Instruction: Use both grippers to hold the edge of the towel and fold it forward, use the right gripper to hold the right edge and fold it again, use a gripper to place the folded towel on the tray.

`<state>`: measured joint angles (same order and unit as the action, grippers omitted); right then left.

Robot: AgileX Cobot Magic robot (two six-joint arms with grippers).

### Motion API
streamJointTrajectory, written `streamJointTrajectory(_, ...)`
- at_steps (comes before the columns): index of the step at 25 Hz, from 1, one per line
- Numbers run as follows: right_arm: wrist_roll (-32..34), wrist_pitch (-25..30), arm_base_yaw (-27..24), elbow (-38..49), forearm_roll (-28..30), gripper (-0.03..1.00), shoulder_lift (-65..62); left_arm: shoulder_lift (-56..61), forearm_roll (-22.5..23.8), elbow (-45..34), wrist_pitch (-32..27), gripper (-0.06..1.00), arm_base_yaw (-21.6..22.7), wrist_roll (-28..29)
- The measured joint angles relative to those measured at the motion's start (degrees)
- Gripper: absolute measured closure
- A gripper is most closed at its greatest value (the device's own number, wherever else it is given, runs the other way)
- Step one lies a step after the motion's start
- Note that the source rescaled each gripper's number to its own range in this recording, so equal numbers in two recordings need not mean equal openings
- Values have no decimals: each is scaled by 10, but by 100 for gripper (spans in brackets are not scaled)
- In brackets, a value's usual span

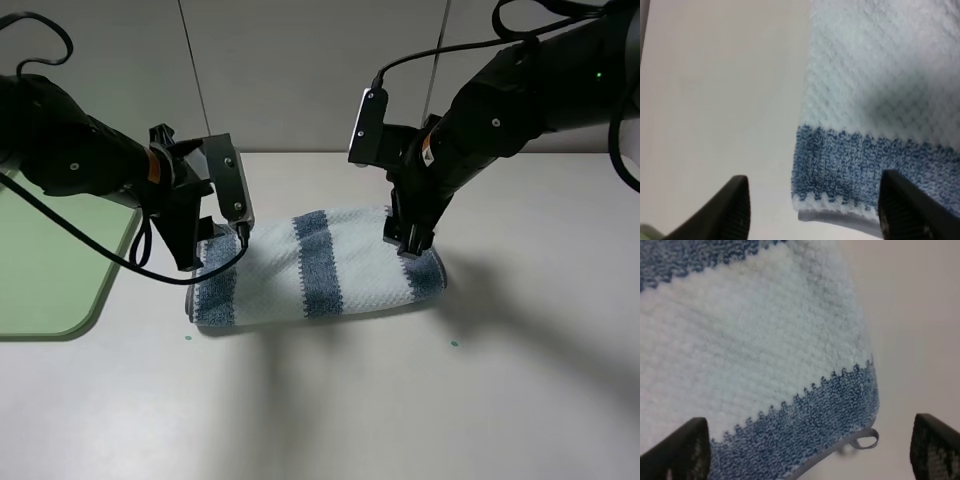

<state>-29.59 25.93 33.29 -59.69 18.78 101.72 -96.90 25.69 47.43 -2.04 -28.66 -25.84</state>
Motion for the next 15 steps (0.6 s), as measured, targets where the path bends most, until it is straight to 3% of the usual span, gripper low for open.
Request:
streamJointTrajectory(8, 83, 12, 0, 0, 1, 9, 0, 29, 0, 0, -28, 36, 0, 98)
streamJointTrajectory(15, 98, 17, 0, 0, 1, 9, 0, 50, -1, 0, -18, 16, 0, 157)
